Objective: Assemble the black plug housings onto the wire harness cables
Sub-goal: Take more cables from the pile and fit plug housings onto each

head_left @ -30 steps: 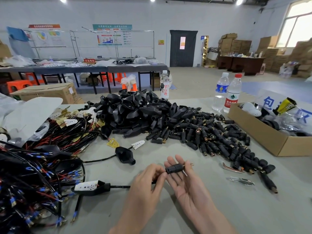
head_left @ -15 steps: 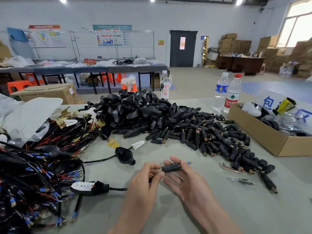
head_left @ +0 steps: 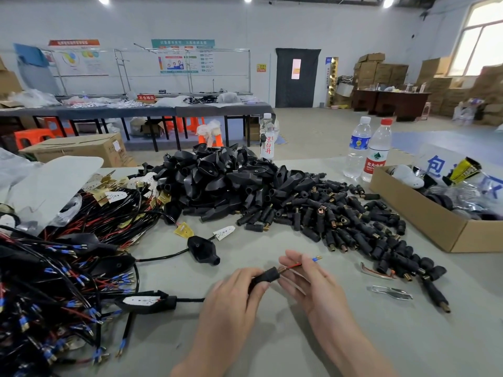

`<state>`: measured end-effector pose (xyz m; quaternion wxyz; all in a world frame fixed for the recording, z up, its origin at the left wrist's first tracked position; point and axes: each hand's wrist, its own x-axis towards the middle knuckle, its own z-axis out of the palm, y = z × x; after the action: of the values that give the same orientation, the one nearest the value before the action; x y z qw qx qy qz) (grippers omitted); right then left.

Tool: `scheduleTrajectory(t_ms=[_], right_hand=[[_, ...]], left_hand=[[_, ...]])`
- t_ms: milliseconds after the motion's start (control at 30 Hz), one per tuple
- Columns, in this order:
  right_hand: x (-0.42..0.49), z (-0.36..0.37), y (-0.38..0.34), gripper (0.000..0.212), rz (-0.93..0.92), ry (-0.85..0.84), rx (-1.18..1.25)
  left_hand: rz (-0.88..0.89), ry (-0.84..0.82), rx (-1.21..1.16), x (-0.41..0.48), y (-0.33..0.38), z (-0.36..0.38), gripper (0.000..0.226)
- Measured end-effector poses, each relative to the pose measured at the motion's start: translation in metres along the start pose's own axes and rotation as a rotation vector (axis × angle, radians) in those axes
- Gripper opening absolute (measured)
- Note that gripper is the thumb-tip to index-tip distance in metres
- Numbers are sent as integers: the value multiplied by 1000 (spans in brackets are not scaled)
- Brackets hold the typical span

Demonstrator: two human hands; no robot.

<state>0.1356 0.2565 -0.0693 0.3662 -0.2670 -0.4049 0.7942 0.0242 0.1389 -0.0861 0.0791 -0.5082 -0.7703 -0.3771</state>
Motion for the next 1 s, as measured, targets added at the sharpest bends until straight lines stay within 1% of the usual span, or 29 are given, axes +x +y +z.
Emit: scheduleTrajectory(t_ms=[100, 200, 300, 400, 467, 533, 600, 733, 833, 1000], right_hand=[[3, -9, -6, 32, -62, 106, 21], [5, -14, -12, 33, -79, 137, 56], [3, -9, -7, 30, -16, 81, 69], [-3, 2, 8, 26, 43, -30, -45], [-5, 6, 13, 25, 25, -46, -115], [-4, 6, 10, 26, -25, -17, -159], [-2, 2, 4, 27, -68, 44, -151], [2, -7, -1, 27, -124, 155, -150], [5, -10, 0, 26, -150, 222, -145], [10, -16, -3, 24, -219, 276, -96]], left_hand=[[-17, -7, -7, 0, -1, -4, 25], [15, -15, 14, 0, 0, -5, 25], [31, -7, 29, 1, 1, -5, 31], [40, 20, 42, 1, 0, -3, 29], [45, 30, 49, 1, -1, -3, 26], [60, 44, 86, 1, -2, -4, 22], [75, 45, 138, 2, -4, -4, 21], [124, 41, 255, 3, -6, -2, 32], [154, 65, 341, 3, -8, 0, 32], [147, 108, 405, 4, -13, 0, 32]])
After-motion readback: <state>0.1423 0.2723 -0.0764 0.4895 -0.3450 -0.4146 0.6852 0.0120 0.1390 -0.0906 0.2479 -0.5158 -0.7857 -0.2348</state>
